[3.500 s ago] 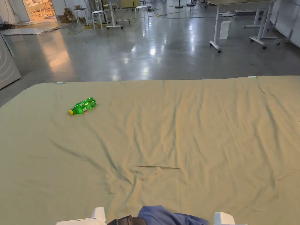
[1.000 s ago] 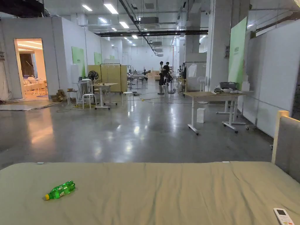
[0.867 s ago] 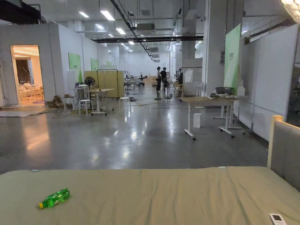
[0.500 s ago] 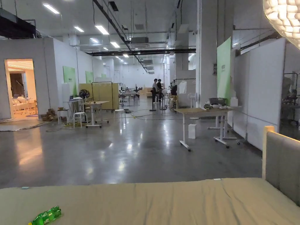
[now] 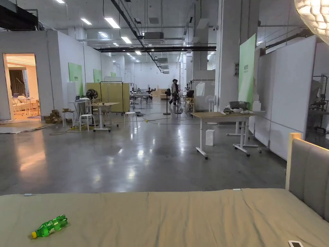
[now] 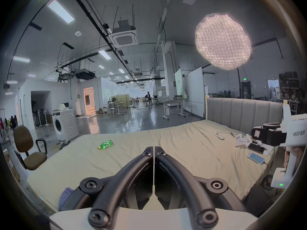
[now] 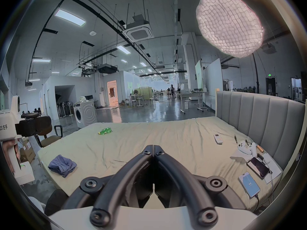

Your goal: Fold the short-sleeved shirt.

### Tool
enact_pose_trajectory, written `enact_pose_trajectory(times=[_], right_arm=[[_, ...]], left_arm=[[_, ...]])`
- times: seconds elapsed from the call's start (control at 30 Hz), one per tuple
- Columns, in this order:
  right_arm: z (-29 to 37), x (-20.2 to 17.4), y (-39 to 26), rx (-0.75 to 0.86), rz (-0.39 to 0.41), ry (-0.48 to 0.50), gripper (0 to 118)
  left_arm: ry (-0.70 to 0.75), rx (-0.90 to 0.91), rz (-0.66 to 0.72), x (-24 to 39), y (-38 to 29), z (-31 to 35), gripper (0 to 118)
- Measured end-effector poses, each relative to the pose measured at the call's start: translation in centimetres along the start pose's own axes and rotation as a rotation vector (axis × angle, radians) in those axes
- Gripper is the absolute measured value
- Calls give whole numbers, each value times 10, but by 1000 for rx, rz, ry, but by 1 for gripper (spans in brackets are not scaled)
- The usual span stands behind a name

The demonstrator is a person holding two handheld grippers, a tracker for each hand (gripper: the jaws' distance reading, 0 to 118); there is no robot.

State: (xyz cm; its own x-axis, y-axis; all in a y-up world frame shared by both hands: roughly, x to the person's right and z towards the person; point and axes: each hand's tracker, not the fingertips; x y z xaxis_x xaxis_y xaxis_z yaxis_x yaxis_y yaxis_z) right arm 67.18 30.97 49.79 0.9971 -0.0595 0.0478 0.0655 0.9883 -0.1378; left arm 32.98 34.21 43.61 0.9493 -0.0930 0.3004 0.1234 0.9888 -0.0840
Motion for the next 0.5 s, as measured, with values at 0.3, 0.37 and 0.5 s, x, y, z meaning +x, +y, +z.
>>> enact_pose_trajectory(times=[0.3, 0.37, 0.5], right_arm=[[0, 0, 1, -3, 5, -10, 5], [0, 1, 0, 0, 8, -15, 49], [0, -1, -1, -9, 34, -18, 83]], left_arm=[[1, 1, 0, -1, 2, 0, 3], [8, 5, 3, -2, 2, 0, 37], [35, 24, 22, -3, 2, 1, 95]])
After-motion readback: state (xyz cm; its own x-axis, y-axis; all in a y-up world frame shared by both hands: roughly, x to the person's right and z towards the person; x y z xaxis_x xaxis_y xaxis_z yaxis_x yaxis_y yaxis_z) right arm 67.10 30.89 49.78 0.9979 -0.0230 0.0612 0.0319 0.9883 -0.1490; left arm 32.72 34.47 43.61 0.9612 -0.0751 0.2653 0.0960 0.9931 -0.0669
